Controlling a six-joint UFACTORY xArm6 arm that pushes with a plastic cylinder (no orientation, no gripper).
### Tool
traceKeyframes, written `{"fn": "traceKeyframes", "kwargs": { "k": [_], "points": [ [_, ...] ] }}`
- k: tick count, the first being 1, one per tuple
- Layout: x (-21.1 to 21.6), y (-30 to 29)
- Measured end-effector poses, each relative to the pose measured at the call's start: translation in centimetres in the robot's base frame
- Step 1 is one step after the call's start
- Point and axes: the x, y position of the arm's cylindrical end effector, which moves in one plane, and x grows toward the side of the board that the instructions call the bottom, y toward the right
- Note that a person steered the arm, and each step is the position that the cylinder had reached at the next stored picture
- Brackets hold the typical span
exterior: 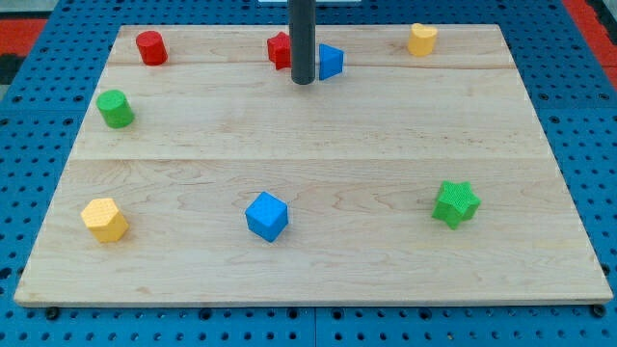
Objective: Move the red star towards the blue triangle
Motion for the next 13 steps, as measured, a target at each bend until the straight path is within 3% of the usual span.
{"fn": "traceKeyframes", "kwargs": {
  "k": [3,4,6,8,9,10,11,13],
  "points": [
    [-6.0,5.6],
    [-5.9,-0.1],
    [-3.6,-1.6],
    [-1.3,-8.3],
    [-1.0,-16.2],
    [-1.6,-16.8],
    [-2.5,-11.7],
    [-4.7,-11.0]
  ]
}}
